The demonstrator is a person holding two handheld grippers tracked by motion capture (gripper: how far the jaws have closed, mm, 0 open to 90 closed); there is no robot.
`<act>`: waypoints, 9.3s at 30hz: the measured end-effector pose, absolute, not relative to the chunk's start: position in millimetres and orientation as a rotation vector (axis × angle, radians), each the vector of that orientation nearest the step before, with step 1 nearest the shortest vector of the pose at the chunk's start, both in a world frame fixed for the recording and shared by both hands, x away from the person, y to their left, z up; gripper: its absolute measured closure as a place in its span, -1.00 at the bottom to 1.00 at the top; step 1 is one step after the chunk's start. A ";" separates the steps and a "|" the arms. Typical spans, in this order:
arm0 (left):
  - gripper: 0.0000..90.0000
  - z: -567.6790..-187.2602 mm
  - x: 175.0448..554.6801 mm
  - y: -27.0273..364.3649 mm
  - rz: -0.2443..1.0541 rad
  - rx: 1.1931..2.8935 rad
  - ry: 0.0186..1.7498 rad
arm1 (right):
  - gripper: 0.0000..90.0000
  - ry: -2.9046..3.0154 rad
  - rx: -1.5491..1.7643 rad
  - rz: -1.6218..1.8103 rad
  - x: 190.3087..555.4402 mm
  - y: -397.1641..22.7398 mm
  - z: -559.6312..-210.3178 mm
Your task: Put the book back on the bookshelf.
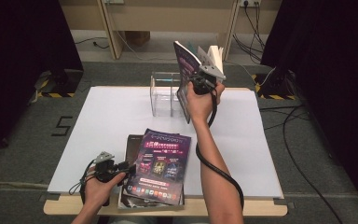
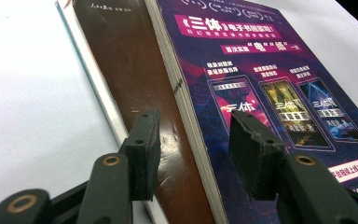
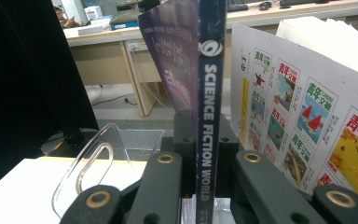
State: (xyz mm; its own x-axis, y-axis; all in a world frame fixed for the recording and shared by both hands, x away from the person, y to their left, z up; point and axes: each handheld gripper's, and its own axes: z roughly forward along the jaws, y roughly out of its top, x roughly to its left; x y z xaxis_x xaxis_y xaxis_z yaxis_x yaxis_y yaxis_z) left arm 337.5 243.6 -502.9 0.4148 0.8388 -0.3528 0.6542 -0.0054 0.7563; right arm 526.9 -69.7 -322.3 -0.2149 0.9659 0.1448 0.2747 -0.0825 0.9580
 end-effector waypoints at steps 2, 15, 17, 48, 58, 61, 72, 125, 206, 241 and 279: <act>0.18 -502.8 337.6 243.6 0.245 1.727 1.307 | 0.88 1.534 1.376 1.331 528.1 -69.2 -322.5; 0.18 -502.8 337.5 243.7 0.244 1.727 1.305 | 0.88 1.527 1.374 1.314 536.8 -65.0 -324.7; 0.18 -502.8 337.4 243.7 0.244 1.727 1.305 | 0.88 1.524 1.375 1.314 538.0 -64.4 -325.3; 0.18 -503.0 336.9 243.2 0.244 1.731 1.298 | 0.88 1.491 1.354 1.291 548.9 -59.7 -333.1; 0.18 -503.0 336.3 242.9 0.246 1.733 1.297 | 0.85 1.519 1.367 1.276 541.9 -59.1 -336.0; 0.18 -503.1 336.2 242.3 0.247 1.735 1.295 | 0.81 1.537 1.379 1.274 537.7 -60.2 -337.9; 0.18 -503.1 335.7 241.3 0.245 1.734 1.295 | 0.75 1.580 1.388 1.257 530.1 -63.3 -337.7; 0.17 -503.3 335.6 240.4 0.245 1.737 1.289 | 0.53 1.583 1.404 1.227 548.7 -70.2 -331.3; 0.14 -503.2 334.4 238.3 0.258 1.741 1.292 | 0.27 1.705 1.421 1.216 495.1 -87.3 -357.0; 0.14 -502.9 334.4 237.6 0.262 1.739 1.295 | 0.31 1.779 1.426 1.214 470.7 -92.5 -367.3; 0.31 -502.3 334.4 232.9 0.205 1.758 1.283 | 0.35 2.061 1.672 1.084 459.2 -93.1 -459.2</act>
State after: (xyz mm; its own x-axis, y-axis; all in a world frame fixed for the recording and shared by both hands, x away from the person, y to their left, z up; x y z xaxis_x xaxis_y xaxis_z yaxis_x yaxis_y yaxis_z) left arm 334.4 232.9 -502.3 0.4426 0.8213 -0.3599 0.6679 -0.0341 0.7435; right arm 459.2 -93.1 -459.2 -0.2951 0.9255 0.2375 0.7203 0.0522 0.6917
